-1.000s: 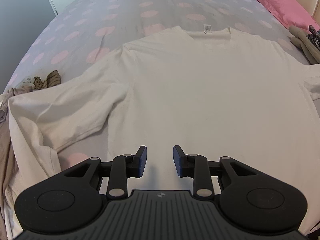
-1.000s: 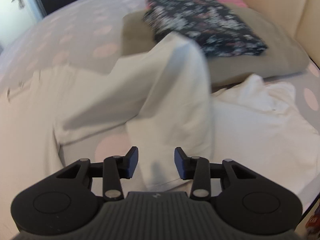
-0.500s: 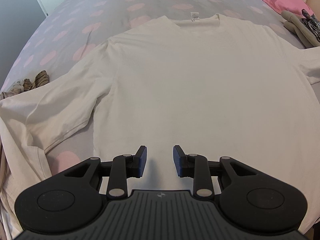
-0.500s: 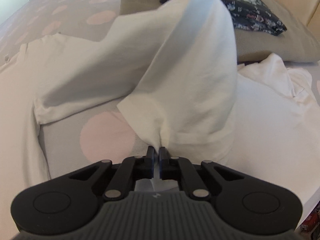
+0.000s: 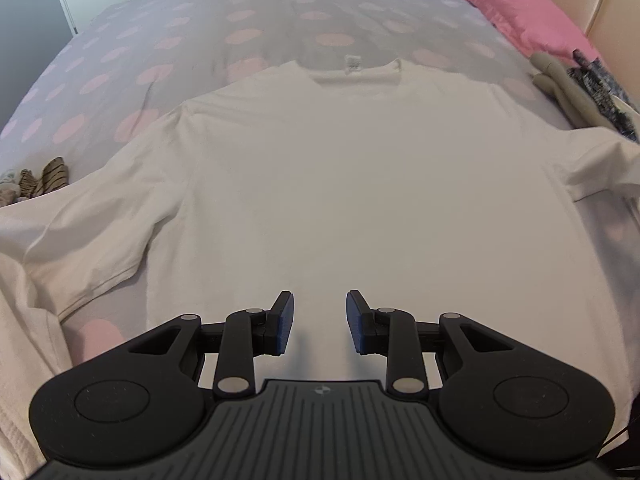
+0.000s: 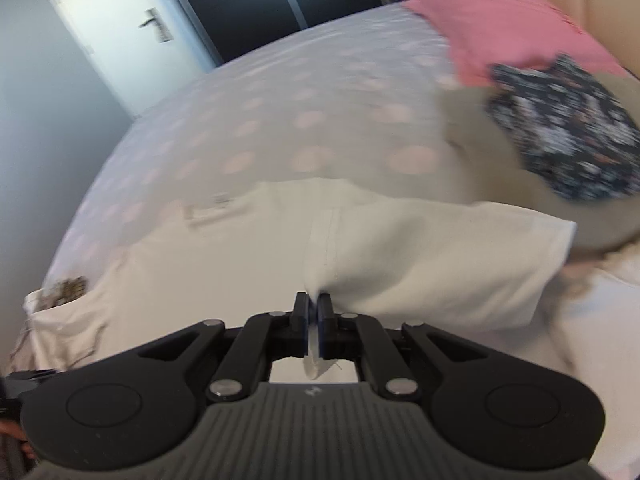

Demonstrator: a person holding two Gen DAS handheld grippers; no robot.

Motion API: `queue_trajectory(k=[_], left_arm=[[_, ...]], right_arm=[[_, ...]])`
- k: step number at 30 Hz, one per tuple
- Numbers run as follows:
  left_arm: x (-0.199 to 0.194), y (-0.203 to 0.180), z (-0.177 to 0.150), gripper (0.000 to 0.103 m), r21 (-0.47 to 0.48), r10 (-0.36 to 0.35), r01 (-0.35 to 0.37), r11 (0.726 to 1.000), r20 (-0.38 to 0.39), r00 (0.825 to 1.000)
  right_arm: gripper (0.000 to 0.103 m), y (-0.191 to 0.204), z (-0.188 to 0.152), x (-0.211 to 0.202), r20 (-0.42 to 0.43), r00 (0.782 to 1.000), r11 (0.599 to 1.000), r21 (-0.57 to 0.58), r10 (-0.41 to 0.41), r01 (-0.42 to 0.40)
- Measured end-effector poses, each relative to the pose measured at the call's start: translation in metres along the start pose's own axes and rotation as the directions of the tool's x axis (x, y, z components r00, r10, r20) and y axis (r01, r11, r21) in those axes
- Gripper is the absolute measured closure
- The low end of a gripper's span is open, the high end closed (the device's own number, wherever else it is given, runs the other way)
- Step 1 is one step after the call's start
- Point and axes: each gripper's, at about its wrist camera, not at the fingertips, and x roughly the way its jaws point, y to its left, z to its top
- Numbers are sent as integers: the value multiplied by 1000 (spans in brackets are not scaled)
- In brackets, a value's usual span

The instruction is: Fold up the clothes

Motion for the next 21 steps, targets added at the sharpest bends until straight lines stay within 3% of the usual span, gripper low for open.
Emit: queue_trajectory(k=[3, 8, 13, 17, 19, 21], left_arm=[[-5, -2, 4, 76, -14, -48, 48, 999, 22, 999], [-7, 3, 8, 76, -59, -131, 134, 989, 52, 990], [-3, 5, 9, 76, -105, -211, 217, 971, 65, 975], [6, -1, 11, 76, -115, -236, 239, 964, 46, 971], [13, -5, 11, 76, -109, -231, 233, 966, 32, 972], [21, -7, 11, 76, -110, -225, 226, 968, 18, 974]], right_arm=[[99, 43, -3, 11, -60, 993, 994, -50, 99, -102], [99, 100, -26, 40, -172, 973, 969, -163, 156, -184], [98, 126, -65, 80, -294, 950, 947, -265, 101, -182], [91, 128, -82, 107, -363, 931, 932, -318, 49, -173], [72, 127, -85, 110, -384, 922, 930, -319, 46, -180], [69, 124, -85, 110, -383, 923, 932, -315, 48, -179]])
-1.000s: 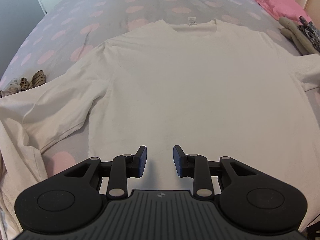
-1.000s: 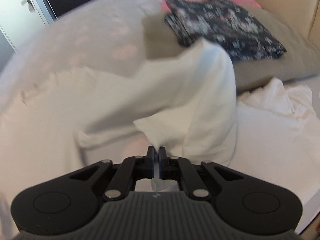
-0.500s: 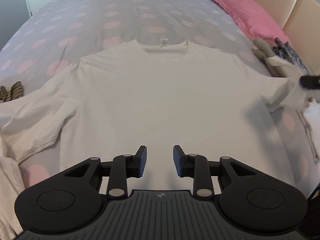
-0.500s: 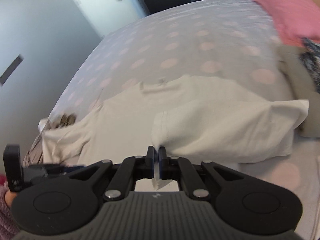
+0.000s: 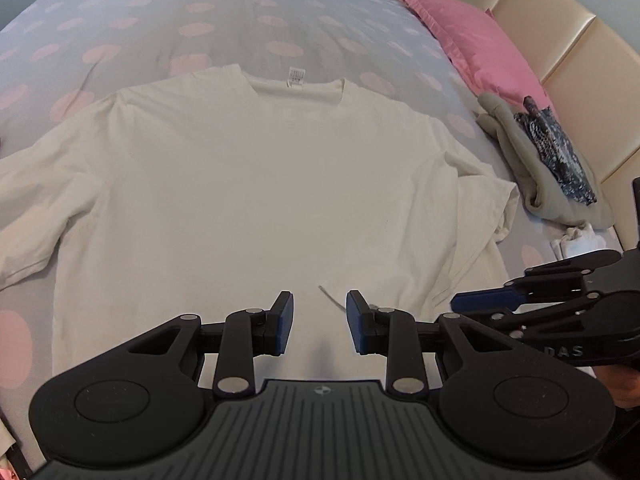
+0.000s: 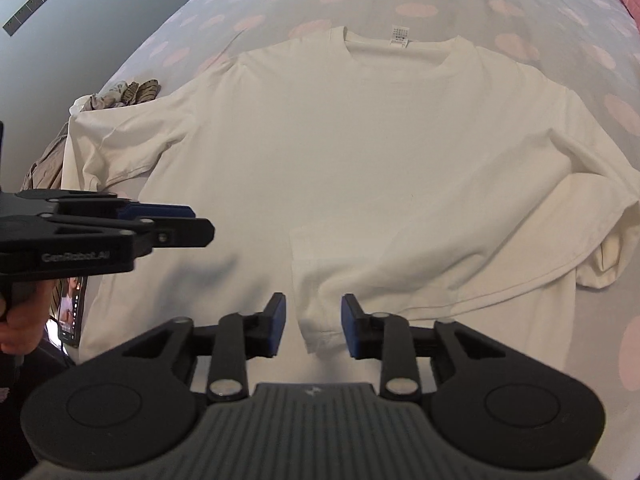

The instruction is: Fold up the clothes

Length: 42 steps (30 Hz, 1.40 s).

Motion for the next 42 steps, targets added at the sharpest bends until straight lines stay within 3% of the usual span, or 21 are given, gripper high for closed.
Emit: queue_trajectory(k=[8, 16, 18, 19, 22, 25, 30, 37, 42], left_arm=[[39, -5, 7, 76, 14, 44, -44, 999, -5, 999], [89, -27, 5, 77, 104, 114, -107, 989, -65, 991], [89, -32, 5, 95, 132, 106, -99, 986, -47, 993], [87, -34, 5, 100, 136, 98, -92, 986, -42, 994], [76, -40, 8, 102, 142, 92, -91, 986, -3, 996], [53, -37, 26, 102, 89, 52, -57, 994, 60, 997], [5, -25, 69, 102, 14, 15, -18, 1000, 208, 978], [-23, 16, 104, 102, -92, 102, -78, 993, 302, 948], [-45, 42, 125, 102, -115, 139, -105, 988, 358, 923]], right_arm=[[68, -44, 0, -6, -18, 989, 982, 121, -147, 148], [67, -124, -3, -18, -58, 958, 899, 335, -280, 283], [67, -138, -6, -22, -63, 956, 886, 363, -287, 290], [67, -143, -8, -23, -65, 953, 879, 371, -295, 298], [67, -162, -11, -27, -72, 941, 853, 403, -331, 331], [67, -175, -9, -29, -69, 928, 832, 423, -367, 360], [67, -183, -6, -30, -25, 907, 825, 405, -421, 395], [66, -187, -4, -27, -2, 905, 825, 411, -425, 388], [65, -185, -1, -17, 9, 921, 847, 397, -390, 355]])
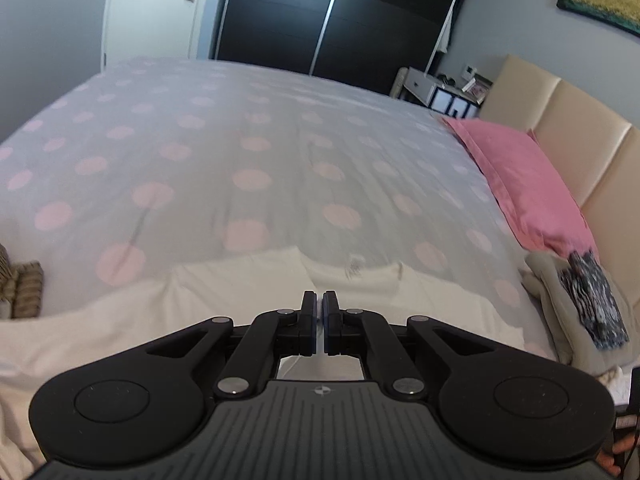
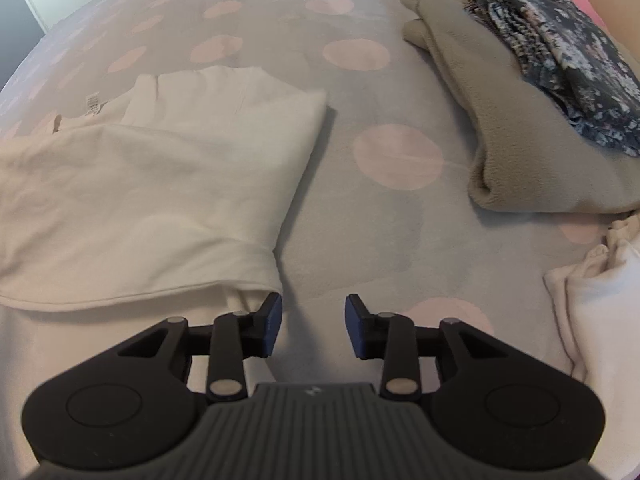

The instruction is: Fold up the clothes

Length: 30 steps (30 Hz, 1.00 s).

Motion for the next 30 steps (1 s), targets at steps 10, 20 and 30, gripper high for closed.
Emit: queue_trajectory(k=[10, 20, 30], left_arm=[[5, 49, 20, 102, -75, 107, -105, 992, 21, 994], [10, 55, 16, 102, -68, 118, -119, 991, -11, 993], [10, 54, 13, 102, -72, 125, -127, 989, -31, 992]], right_arm=[[66, 26, 5, -3, 32, 997, 997, -45, 72, -70], [69, 37, 14, -7, 11, 976, 976, 30, 217, -217], [79, 66, 11, 17, -54, 989, 989, -47, 141, -143]])
